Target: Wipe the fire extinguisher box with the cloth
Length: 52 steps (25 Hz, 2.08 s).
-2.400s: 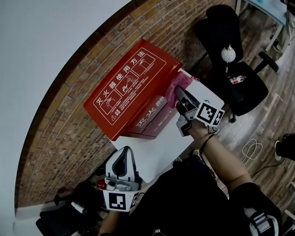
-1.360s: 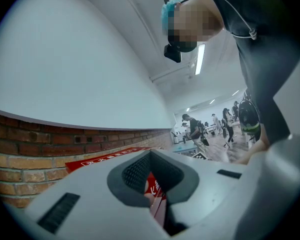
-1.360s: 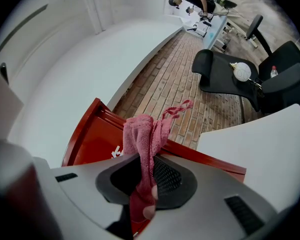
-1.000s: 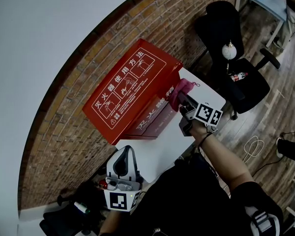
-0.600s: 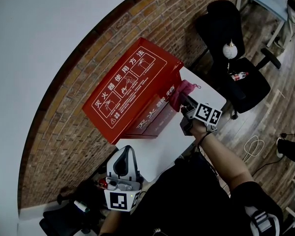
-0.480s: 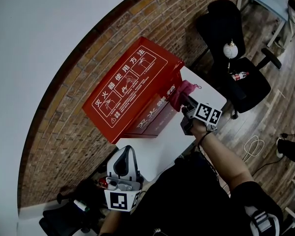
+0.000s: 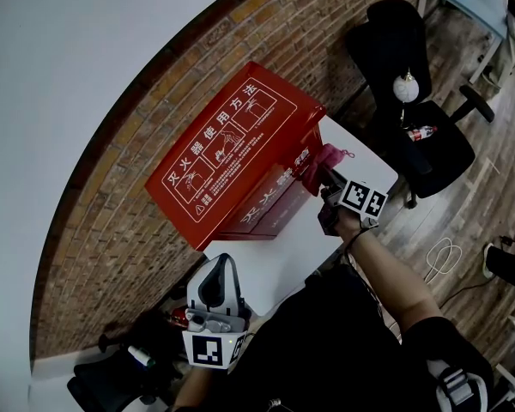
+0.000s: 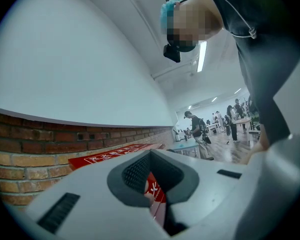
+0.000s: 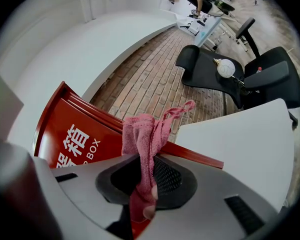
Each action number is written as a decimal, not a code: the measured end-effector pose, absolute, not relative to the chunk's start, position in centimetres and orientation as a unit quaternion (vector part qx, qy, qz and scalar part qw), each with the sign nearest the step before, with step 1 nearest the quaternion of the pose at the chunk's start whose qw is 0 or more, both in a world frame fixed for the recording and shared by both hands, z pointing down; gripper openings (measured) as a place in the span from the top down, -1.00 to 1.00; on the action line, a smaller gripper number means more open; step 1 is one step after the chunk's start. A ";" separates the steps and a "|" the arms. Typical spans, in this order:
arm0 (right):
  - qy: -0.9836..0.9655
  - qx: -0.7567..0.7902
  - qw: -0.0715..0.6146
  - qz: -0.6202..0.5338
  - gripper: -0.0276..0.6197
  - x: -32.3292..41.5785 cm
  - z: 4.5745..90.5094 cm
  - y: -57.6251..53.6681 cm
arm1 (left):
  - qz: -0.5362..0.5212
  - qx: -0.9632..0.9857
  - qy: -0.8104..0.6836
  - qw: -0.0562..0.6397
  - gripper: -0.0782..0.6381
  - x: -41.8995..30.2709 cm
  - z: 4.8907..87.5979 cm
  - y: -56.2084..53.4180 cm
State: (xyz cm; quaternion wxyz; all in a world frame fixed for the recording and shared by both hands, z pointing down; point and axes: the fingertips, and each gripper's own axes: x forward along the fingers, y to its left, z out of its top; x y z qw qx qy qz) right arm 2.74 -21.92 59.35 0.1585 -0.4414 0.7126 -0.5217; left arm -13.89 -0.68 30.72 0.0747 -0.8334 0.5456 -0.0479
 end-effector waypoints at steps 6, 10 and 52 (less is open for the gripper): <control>0.707 -0.447 0.143 -0.528 0.69 2.8 61.0 -21.9 | -0.048 -0.833 0.546 0.075 0.69 -13.9 30.6 -1.0; 0.703 -0.452 0.133 -0.533 0.69 2.7 62.2 -21.9 | -0.044 -0.832 0.547 0.077 0.69 -14.0 30.5 -1.3; 0.670 -0.491 0.028 -0.556 0.68 2.5 73.4 -21.5 | -0.054 -0.817 0.571 0.057 0.69 -14.9 31.0 -0.2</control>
